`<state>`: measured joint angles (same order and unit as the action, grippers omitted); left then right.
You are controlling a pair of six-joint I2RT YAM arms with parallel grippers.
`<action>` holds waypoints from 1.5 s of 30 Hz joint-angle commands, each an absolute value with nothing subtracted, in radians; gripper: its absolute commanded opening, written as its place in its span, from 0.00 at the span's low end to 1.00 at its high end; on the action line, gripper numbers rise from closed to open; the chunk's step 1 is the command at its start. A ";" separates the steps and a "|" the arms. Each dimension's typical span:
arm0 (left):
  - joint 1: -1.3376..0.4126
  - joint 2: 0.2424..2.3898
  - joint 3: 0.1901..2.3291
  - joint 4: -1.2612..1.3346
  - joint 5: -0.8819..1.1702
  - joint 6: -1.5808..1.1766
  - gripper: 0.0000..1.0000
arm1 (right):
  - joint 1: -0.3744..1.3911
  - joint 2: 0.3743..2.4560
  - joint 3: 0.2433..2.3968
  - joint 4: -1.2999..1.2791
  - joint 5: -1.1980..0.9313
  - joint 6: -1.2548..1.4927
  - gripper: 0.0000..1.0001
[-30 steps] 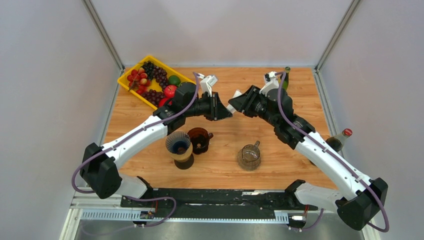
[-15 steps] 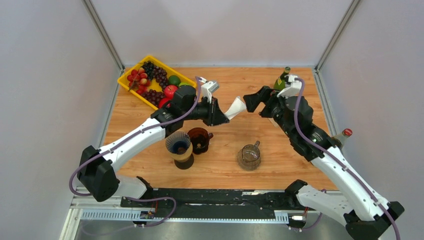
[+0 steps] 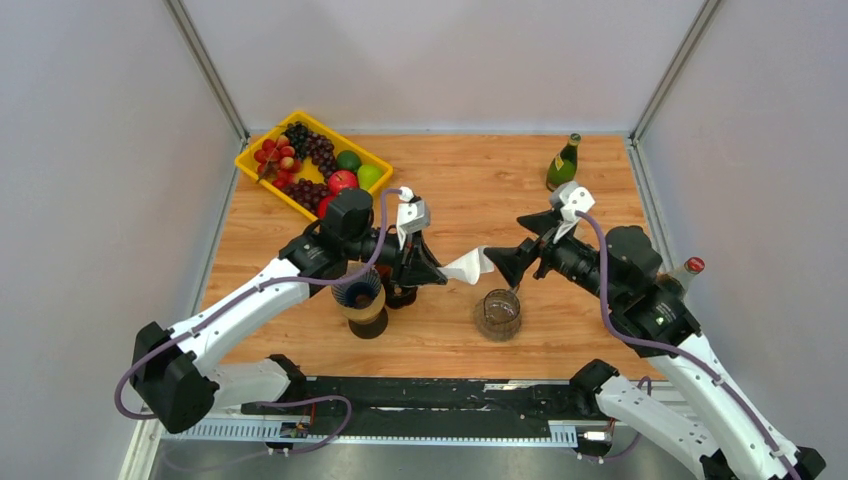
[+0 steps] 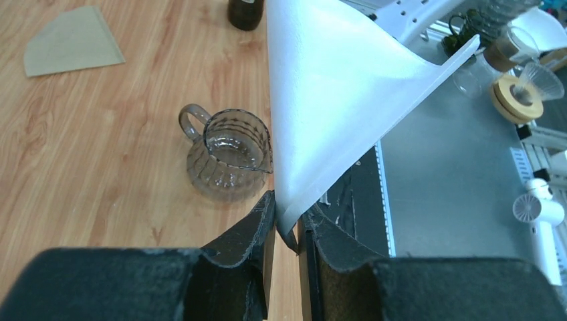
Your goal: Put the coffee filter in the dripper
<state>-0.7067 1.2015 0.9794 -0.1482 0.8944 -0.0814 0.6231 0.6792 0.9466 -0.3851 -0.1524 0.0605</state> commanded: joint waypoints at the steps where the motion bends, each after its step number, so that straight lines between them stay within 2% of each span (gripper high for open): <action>1: -0.710 1.135 0.975 -0.143 0.999 0.114 0.26 | 0.621 0.717 0.945 -0.378 -0.394 -0.023 0.97; 6: -0.710 1.129 0.994 -0.209 1.006 0.185 0.26 | 0.621 0.705 0.944 -0.382 -0.389 -0.014 0.97; 18: -0.710 1.110 0.968 -0.182 1.030 0.192 0.26 | 0.621 0.661 0.950 -0.385 -0.178 0.044 0.99; 24: -0.711 1.112 0.969 -0.180 1.033 0.187 0.26 | 0.621 0.716 0.968 -0.386 -0.223 0.034 0.98; 29: -0.710 1.110 0.968 -0.166 1.025 0.170 0.26 | 0.621 0.707 0.958 -0.386 -0.349 0.016 0.98; 36: -0.710 1.098 0.959 -0.151 1.022 0.158 0.26 | 0.621 0.665 0.953 -0.400 -0.252 0.034 0.99; 45: -0.710 1.094 0.954 -0.136 1.020 0.142 0.26 | 0.621 0.681 0.958 -0.435 -0.307 0.018 0.99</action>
